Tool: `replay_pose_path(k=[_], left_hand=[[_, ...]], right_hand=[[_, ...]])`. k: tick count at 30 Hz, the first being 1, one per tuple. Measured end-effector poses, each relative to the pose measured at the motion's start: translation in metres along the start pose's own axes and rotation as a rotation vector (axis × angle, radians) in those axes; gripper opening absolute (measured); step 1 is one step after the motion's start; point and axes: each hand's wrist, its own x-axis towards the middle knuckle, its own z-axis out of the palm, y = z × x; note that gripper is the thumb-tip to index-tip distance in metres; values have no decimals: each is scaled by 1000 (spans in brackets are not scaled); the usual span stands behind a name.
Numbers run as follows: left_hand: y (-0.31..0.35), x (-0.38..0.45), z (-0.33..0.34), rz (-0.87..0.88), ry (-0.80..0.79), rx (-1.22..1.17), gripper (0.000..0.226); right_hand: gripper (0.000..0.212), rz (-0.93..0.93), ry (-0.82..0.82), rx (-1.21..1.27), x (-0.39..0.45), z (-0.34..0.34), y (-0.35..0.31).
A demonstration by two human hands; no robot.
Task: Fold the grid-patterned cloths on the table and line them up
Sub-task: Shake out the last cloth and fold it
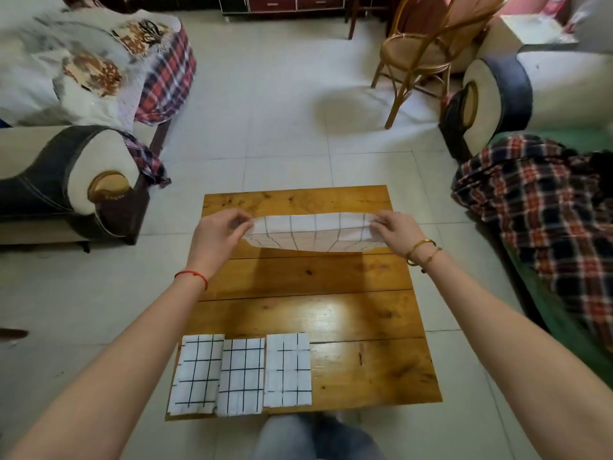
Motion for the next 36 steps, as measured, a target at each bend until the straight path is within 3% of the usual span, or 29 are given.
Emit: replay_pose_path(k=[8, 23, 36], left_hand=[[52, 0, -59, 138, 106, -5, 12], [108, -11, -135, 222, 291, 6, 15], [121, -15, -168, 253, 346, -56, 18]], right_hand=[[26, -106, 52, 28, -22, -63, -26], [30, -309, 171, 50, -39, -144, -69], [30, -409, 110, 24, -48, -177, -96]])
